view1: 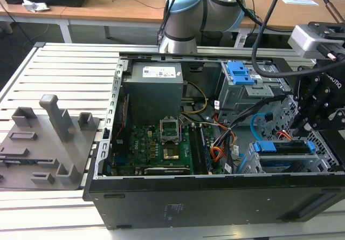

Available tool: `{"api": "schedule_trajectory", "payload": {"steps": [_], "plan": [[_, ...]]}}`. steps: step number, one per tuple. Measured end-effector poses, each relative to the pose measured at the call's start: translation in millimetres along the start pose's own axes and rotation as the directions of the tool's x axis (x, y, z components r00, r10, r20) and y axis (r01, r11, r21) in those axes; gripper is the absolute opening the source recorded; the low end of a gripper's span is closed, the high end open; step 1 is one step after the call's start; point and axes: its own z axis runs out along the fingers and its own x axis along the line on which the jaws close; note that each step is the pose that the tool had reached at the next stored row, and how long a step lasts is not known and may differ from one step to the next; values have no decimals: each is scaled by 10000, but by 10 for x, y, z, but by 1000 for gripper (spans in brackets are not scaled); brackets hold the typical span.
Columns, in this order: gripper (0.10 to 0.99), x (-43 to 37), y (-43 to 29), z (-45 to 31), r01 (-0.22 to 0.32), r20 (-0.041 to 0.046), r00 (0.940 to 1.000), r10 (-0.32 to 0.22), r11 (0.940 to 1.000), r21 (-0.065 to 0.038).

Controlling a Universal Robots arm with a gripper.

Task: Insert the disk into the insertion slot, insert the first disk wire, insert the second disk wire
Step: 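Insert the second disk wire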

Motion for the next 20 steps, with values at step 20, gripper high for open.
{"api": "schedule_trajectory", "payload": {"steps": [20], "plan": [[239,-479,346,49,1592,-49,9872,-1592,9872,57]]}}
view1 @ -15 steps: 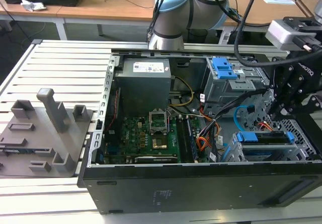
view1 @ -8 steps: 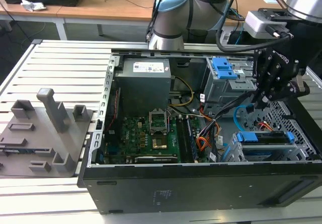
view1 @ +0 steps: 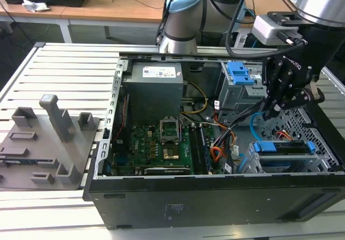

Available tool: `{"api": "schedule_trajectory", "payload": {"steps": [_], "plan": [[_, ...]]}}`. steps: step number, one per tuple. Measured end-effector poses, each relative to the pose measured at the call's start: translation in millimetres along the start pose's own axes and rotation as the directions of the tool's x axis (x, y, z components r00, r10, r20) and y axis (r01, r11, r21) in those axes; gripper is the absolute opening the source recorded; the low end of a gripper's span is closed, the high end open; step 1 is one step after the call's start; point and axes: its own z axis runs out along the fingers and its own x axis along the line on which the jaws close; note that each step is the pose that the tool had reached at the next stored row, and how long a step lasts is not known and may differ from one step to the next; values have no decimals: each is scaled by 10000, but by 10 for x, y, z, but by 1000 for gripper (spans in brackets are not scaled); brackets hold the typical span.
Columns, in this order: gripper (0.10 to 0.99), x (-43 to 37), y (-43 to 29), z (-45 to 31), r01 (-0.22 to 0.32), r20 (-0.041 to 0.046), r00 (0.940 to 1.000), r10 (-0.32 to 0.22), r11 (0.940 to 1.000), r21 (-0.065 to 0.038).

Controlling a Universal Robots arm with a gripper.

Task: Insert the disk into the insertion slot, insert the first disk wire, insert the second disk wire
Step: 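Insert the second disk wire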

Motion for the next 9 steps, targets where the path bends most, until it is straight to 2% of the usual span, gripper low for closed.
{"api": "schedule_trajectory", "payload": {"steps": [5,9], "plan": [[239,12,28,33,521,-16,9986,-521,9986,20],[239,16,35,43,621,-22,9981,-620,9981,23]]}}
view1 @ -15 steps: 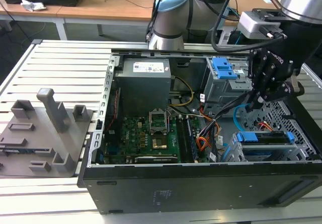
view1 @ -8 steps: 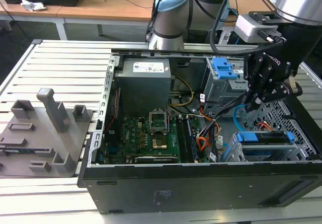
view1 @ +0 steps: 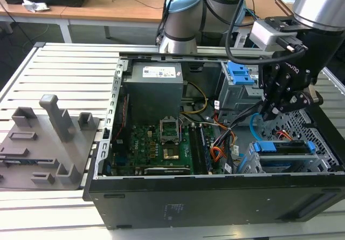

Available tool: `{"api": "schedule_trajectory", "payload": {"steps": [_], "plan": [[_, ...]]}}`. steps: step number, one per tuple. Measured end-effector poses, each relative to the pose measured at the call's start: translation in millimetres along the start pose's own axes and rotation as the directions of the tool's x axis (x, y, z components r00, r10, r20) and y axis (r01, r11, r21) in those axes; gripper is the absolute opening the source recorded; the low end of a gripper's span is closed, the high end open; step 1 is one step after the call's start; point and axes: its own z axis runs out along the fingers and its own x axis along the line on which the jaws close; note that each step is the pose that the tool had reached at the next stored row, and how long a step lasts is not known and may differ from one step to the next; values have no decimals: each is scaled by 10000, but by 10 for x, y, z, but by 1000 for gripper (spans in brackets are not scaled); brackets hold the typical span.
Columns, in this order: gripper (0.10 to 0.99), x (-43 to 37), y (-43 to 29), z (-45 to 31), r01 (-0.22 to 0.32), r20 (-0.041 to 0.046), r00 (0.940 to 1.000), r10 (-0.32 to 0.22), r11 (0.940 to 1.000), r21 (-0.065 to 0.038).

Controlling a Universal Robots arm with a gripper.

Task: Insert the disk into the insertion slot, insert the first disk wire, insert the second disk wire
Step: 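Insert the second disk wire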

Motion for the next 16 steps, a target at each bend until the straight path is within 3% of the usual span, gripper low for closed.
{"api": "schedule_trajectory", "payload": {"steps": [2,3,9,13,16], "plan": [[224,0,0,1,1,1,10000,-1,10000,0],[165,0,0,1,1,1,10000,-1,10000,0],[165,26,6,2,3,2,10000,-3,10000,0],[165,320,68,18,3,1,10000,-3,10000,1],[165,361,74,69,-461,15,9989,461,9989,-17]]}}
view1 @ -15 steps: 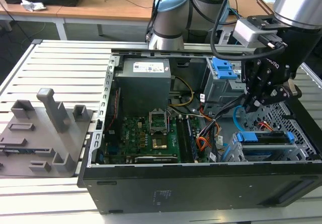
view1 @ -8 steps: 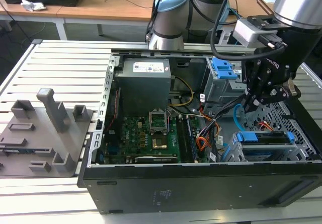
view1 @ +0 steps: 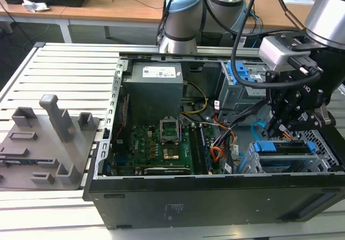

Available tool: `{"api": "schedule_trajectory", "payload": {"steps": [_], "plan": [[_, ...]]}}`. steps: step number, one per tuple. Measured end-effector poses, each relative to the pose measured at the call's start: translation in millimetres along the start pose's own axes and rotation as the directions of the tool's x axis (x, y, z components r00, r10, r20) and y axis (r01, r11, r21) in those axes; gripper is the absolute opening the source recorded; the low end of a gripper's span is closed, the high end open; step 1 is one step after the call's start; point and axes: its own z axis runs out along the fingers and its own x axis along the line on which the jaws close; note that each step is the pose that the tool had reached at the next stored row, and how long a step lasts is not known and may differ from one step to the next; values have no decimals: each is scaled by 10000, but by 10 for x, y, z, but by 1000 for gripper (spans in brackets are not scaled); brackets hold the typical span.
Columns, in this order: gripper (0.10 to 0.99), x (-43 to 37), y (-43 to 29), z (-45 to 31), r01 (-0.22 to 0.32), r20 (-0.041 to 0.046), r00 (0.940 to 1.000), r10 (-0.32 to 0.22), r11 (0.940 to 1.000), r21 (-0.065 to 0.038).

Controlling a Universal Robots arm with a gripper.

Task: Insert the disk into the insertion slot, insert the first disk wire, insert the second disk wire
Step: 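Insert the second disk wire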

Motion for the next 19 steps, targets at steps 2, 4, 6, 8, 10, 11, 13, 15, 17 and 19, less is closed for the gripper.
{"api": "schedule_trajectory", "payload": {"steps": [2,4,6,8,10,11,13,15,17,19], "plan": [[165,5,-32,11,-271,7,9996,271,9996,-11],[165,19,-120,20,-357,11,9994,357,9994,-15],[165,25,-163,24,-549,-1,9985,549,9985,-25],[165,26,-162,26,-849,-23,9964,848,9964,-40],[165,26,-163,30,-1151,-33,9934,1151,9933,-54],[165,26,-163,34,-1492,-45,9888,1492,9888,-68],[165,32,-197,44,-1895,-50,9819,1895,9818,-90],[165,54,-253,46,-1896,-52,9819,1895,9818,-112],[165,117,-259,53,-1895,-45,9819,1895,9818,-126],[165,166,-266,62,-1894,-24,9819,1894,9818,-140]]}}
